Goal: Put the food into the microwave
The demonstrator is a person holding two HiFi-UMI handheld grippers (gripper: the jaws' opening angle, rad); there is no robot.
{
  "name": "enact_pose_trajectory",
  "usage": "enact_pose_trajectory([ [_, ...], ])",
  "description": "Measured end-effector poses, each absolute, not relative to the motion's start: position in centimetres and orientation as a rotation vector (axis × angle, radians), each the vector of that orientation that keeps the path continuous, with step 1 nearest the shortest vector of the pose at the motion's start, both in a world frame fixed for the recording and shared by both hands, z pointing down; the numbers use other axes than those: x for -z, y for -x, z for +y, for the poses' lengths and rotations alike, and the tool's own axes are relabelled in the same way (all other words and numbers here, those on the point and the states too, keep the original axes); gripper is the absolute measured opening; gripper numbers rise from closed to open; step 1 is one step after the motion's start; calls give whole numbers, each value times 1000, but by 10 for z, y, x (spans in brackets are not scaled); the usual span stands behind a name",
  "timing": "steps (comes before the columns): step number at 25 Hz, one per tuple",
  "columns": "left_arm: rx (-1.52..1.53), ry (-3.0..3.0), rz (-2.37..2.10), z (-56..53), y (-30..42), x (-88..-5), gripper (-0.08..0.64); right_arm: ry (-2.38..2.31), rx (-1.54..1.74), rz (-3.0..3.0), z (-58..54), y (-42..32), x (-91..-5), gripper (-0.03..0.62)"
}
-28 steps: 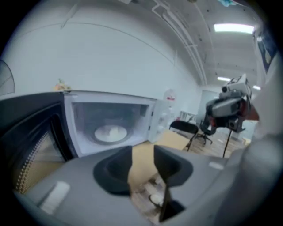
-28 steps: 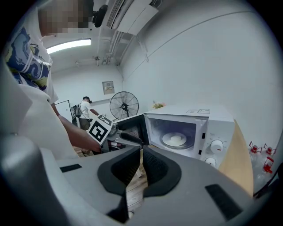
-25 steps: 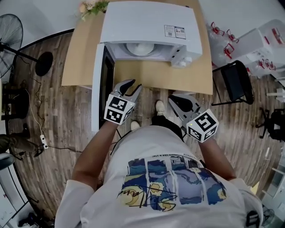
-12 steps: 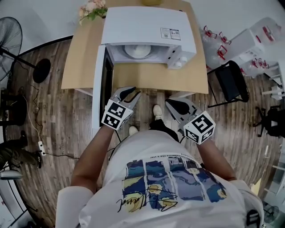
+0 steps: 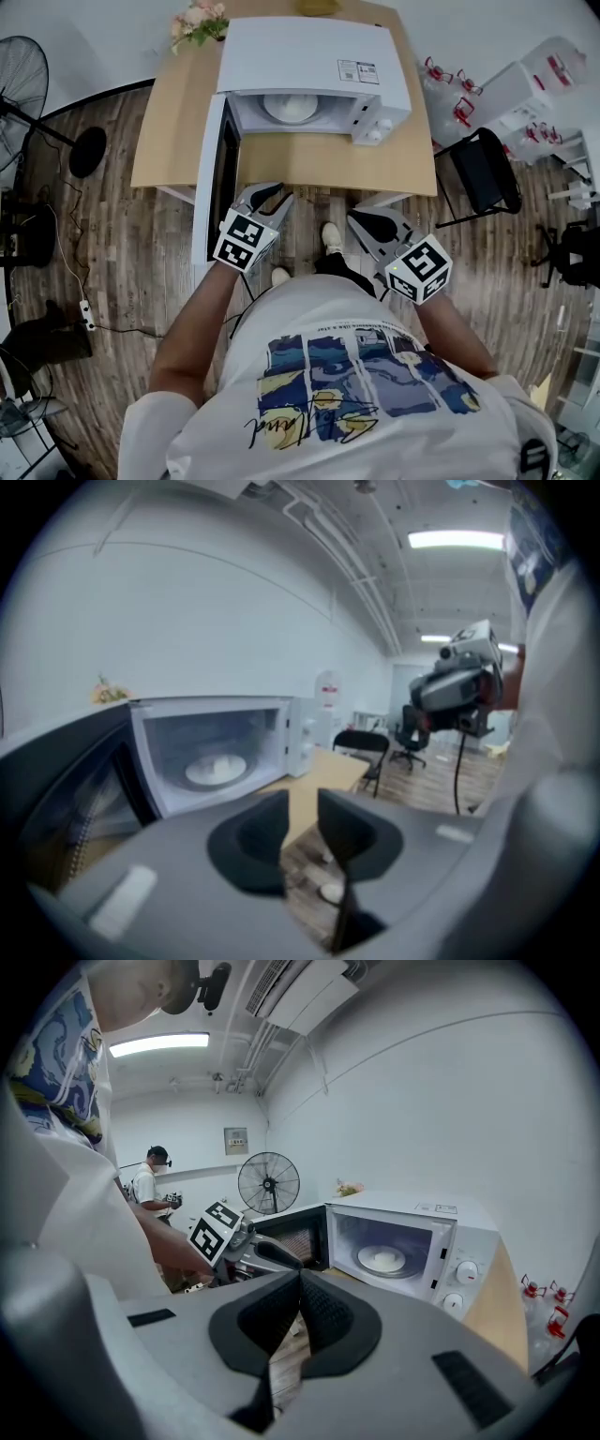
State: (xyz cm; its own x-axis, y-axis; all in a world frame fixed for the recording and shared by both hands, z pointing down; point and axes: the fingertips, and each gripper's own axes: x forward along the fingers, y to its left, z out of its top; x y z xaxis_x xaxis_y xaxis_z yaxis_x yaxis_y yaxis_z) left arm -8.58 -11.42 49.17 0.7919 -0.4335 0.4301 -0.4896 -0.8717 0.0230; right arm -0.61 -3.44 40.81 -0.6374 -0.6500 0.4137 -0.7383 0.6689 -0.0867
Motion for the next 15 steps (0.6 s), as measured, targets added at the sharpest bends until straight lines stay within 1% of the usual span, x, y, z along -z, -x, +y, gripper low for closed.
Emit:
enact_pose_trajectory([
  [15,-637,-2869,-744,-113,90,-490,100,-1063,-330,-2549,-30,20,-405,6],
])
